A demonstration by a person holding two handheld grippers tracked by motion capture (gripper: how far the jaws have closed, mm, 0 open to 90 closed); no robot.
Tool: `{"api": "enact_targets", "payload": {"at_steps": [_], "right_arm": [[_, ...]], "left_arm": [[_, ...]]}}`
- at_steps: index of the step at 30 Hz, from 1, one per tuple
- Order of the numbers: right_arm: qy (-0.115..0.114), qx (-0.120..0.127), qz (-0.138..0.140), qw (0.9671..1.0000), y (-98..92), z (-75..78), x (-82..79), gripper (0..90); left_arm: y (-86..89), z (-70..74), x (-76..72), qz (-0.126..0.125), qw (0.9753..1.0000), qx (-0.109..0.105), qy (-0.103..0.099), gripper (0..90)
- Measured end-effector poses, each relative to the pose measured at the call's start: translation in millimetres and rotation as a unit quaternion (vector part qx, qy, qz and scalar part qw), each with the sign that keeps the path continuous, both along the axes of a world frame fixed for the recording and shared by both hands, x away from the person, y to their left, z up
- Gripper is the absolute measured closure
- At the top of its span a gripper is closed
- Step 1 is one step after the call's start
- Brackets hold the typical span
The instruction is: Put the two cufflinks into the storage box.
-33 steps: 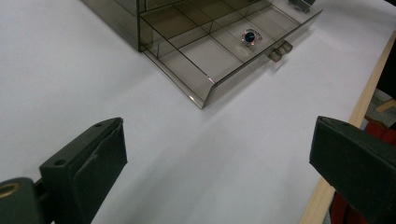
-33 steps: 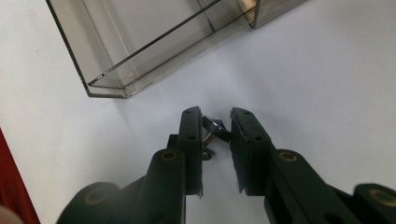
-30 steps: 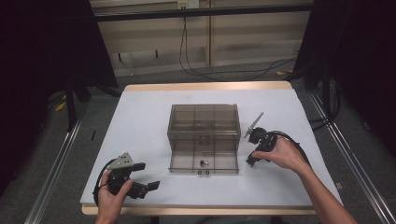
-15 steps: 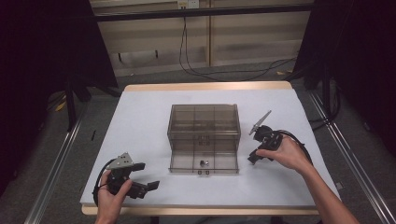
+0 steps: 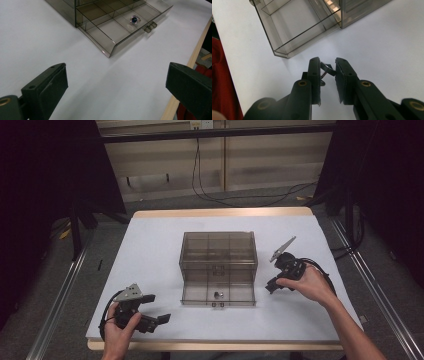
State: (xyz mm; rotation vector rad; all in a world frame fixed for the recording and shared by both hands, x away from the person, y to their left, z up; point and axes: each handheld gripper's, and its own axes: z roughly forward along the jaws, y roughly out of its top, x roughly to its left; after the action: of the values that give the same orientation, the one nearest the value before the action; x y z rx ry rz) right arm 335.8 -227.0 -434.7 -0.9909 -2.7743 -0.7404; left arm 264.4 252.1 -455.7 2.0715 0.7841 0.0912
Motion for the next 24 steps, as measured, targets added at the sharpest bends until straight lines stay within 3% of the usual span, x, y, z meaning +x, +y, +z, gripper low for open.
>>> {"api": "enact_targets", "payload": {"at_steps": [15,24], "right_arm": [[-0.024,0.053,0.0,0.9983,-12.5,11.3,-0.6,75.3],[-0.042,0.102,0.006,0.9939,-16.0,18.4,-1.2,75.3]], "left_arm": [[-1.4,0.0,-0.9,-0.002,1.0,-0.001,0.0,3.7],[-0.6,0.1,-0.2,-0.001,1.0,0.001,-0.001,3.7]]}}
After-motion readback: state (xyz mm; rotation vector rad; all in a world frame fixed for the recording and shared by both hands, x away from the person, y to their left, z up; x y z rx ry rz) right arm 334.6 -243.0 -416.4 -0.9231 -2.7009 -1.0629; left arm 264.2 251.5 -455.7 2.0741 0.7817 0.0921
